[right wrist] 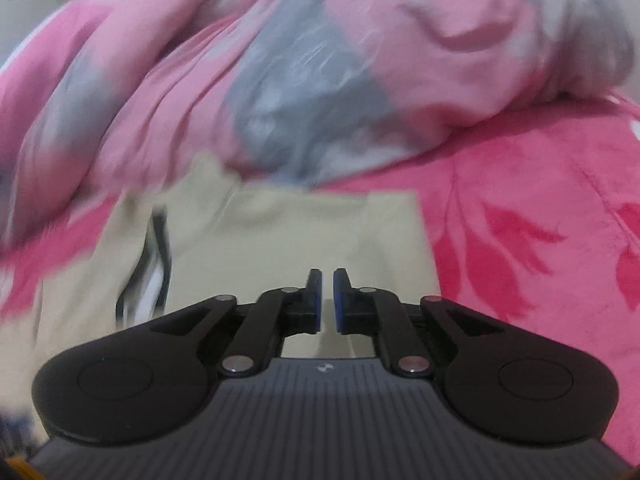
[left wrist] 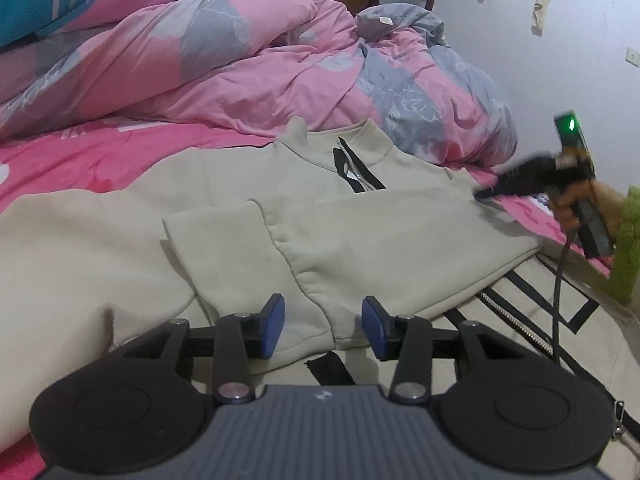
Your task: Fold clothes
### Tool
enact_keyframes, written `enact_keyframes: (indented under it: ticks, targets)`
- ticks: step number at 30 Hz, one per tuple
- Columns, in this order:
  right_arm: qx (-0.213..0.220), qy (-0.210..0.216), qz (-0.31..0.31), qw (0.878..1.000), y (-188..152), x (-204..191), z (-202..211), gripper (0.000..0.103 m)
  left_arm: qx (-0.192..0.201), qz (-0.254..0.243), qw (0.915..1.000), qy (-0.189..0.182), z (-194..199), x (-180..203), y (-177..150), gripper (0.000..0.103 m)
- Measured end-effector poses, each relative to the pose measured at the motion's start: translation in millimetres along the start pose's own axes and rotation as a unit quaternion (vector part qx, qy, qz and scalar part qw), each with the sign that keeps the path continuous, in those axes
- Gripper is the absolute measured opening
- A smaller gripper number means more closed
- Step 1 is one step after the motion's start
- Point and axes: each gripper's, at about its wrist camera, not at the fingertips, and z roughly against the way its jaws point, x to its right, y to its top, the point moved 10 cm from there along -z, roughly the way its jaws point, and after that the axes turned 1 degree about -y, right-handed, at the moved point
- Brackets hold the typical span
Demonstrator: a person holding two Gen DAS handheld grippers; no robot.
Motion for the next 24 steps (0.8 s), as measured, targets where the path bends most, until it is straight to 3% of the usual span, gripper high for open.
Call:
enact_keyframes:
  ticks: [2,5,6,9,12,14,15,17,19,21,24]
  targets:
    - [-0.022,-0.064,0.011,0.998,-14,32,-12,0.005,0.000,-0.002,1.0000,0.001,0,0,0,0.045]
    - [-0.002,-0.126,-0.096,0.987,-18,98,3,0.012,0.001,0.001,1.0000,-0.001,0,0,0,0.045]
    - [0.015,-0.121,-0.118,0.986,-19,109,17,0.012,0.001,0.001,1.0000,-0.001,0,0,0,0.045]
    - [0.047,-0.007,-0.119,0.992,-31,87,58,0.012,0.002,-0.004,1.0000,0.003,0,1,-1,0.045]
    - [0.042,0.093,-0.034,0.994,-53,31,80,0.012,0.000,-0.019,0.9997,0.014,0,4,-1,0.045]
    - [0.005,0.089,0.024,0.996,-78,18,69,0.013,-0.003,-0.029,0.9993,0.022,-1,6,-1,0.045]
    - [-0.022,0.055,0.035,0.998,-91,26,61,0.010,-0.005,-0.034,0.9991,0.026,-1,7,-1,0.045]
    - [0.000,0.066,-0.033,0.997,-96,48,74,0.008,-0.008,-0.041,0.9986,0.032,-1,9,-1,0.045]
    - [0.012,0.010,-0.080,0.997,-99,63,110,0.012,-0.010,-0.047,0.9981,0.038,-1,10,0,0.045]
    - [0.022,0.027,-0.072,0.997,-111,45,132,0.013,-0.017,-0.049,0.9972,0.053,4,11,2,0.054]
    - [0.037,0.054,-0.058,0.996,-131,17,165,0.026,-0.024,-0.048,0.9958,0.074,18,18,5,0.063]
